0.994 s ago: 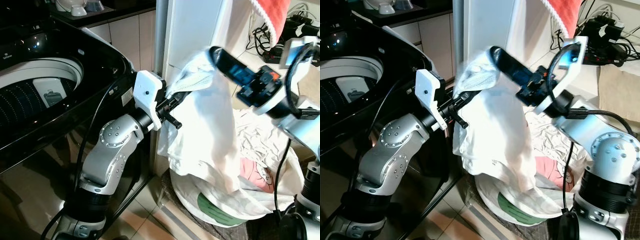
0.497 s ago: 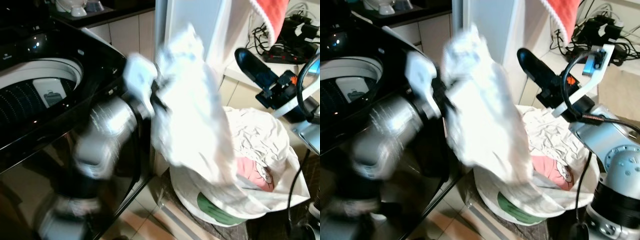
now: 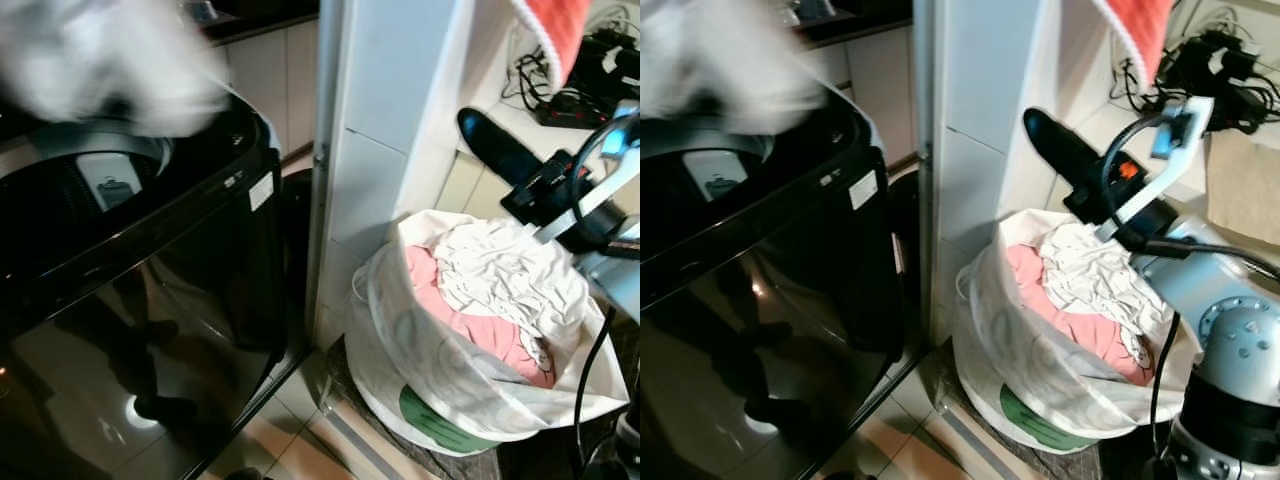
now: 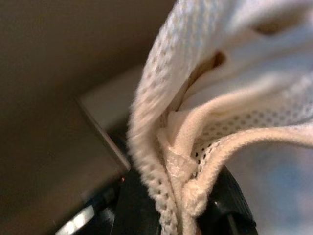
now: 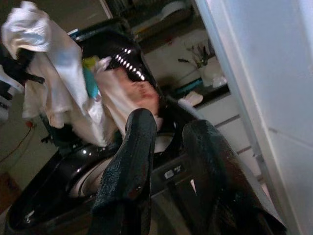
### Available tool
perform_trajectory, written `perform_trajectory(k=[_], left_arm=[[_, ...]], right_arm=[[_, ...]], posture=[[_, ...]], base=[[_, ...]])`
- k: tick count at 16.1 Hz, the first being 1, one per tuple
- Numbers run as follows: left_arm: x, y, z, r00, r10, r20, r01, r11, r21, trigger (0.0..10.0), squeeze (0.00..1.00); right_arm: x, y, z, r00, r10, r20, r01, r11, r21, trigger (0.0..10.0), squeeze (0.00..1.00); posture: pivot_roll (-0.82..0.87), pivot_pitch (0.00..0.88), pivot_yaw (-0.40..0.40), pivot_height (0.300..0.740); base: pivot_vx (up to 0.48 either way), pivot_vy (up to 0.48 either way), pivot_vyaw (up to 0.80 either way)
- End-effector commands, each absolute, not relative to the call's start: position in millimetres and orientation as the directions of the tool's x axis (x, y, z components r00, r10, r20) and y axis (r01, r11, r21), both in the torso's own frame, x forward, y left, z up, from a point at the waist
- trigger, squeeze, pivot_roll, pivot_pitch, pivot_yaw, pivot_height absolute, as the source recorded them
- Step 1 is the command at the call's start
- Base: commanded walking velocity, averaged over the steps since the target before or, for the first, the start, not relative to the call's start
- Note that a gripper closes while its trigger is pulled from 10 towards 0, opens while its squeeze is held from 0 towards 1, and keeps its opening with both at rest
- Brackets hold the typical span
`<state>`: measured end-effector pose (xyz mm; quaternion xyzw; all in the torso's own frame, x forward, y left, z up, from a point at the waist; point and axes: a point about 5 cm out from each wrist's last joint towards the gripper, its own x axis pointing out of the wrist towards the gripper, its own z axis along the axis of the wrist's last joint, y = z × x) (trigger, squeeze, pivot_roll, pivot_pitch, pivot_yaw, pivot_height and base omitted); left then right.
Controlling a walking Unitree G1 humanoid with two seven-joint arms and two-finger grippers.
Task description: Clothes washing
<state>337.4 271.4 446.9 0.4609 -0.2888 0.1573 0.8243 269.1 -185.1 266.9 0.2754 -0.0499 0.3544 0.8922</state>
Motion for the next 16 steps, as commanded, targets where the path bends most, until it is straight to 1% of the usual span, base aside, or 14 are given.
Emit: perform_trajectory(k=[1, 2, 3, 4, 5, 8, 10, 12, 13, 15, 16], left_arm=[[349.7, 267.9, 429.8, 0.865, -0.041, 0.5, -0.41, 0.518, 0.751, 10.0, 0.0], [356.1, 271.0, 416.3, 0.908, -0.034, 0.419, -0.348, 0.496, 0.795, 10.0, 0.0], [362.2, 277.7, 399.9, 0.954, -0.014, 0.3, -0.248, 0.531, 0.81, 10.0, 1.0], [365.6, 280.0, 385.4, 0.982, -0.022, 0.189, -0.146, 0.55, 0.822, 10.0, 1.0], [366.9, 280.4, 376.6, 0.993, -0.03, 0.113, -0.077, 0.561, 0.824, 10.0, 1.0], [367.0, 285.4, 362.8, 0.999, -0.022, -0.036, 0.042, 0.582, 0.812, 10.0, 1.0], [363.2, 289.1, 361.1, 0.996, -0.006, -0.088, 0.075, 0.596, 0.799, 10.0, 1.0], [356.7, 299.3, 357.4, 0.986, 0.025, -0.167, 0.121, 0.585, 0.802, 10.0, 1.0], [355.3, 301.2, 356.8, 0.983, 0.027, -0.181, 0.131, 0.586, 0.8, 10.0, 1.0], [350.5, 303.6, 356.0, 0.974, 0.013, -0.226, 0.177, 0.576, 0.798, 10.0, 1.0], [346.7, 296.2, 360.6, 0.973, -0.059, -0.224, 0.213, 0.609, 0.764, 10.0, 1.0]], right_arm=[[267.3, -182.8, 266.0, 0.746, 0.606, 0.275, -0.659, 0.615, 0.433, 10.0, 0.0], [267.9, -181.9, 263.9, 0.75, 0.607, 0.262, -0.653, 0.621, 0.433, 10.0, 0.0], [267.6, -178.2, 261.2, 0.747, 0.617, 0.247, -0.655, 0.621, 0.43, 10.0, 0.0], [266.8, -174.4, 258.1, 0.742, 0.63, 0.227, -0.658, 0.623, 0.422, 10.0, 0.0], [266.4, -172.2, 255.6, 0.74, 0.641, 0.205, -0.659, 0.63, 0.412, 10.0, 0.0], [266.6, -170.1, 251.0, 0.737, 0.655, 0.167, -0.658, 0.64, 0.397, 10.0, 0.0], [266.6, -170.5, 249.4, 0.737, 0.658, 0.152, -0.657, 0.645, 0.39, 10.0, 0.0], [266.8, -170.8, 245.9, 0.741, 0.659, 0.128, -0.649, 0.656, 0.385, 10.0, 0.0], [266.7, -170.9, 244.7, 0.741, 0.66, 0.121, -0.649, 0.658, 0.382, 10.0, 0.0], [266.9, -170.6, 240.6, 0.743, 0.663, 0.094, -0.643, 0.667, 0.375, 10.0, 0.0], [268.9, -171.8, 236.2, 0.757, 0.65, 0.064, -0.623, 0.689, 0.371, 10.0, 0.0]], posture=[[-0.01, 0.0, -0.009, 0.74], [-0.01, 0.0, -0.009, 0.74], [-0.02, 0.0, -0.011, 0.74], [-0.02, 0.0, -0.011, 0.74], [-0.02, 0.0, -0.011, 0.74], [-0.01, 0.0, -0.018, 0.74], [-0.01, 0.0, -0.018, 0.74], [-0.01, 0.0, -0.017, 0.74], [-0.01, 0.0, -0.017, 0.74], [-0.01, 0.0, -0.015, 0.74], [-0.01, 0.0, -0.016, 0.74]], base=[[0.0, 0.0, 0.0], [0.0, 0.0, 0.0], [0.0, 0.0, 0.0], [0.0, 0.0, 0.0], [0.0, 0.0, 0.0], [0.0, 0.0, 0.0], [0.0, 0.0, 0.0], [0.0, 0.0, 0.0], [0.0, 0.0, 0.0], [0.0, 0.0, 0.0], [0.0, 0.0, 0.0]])
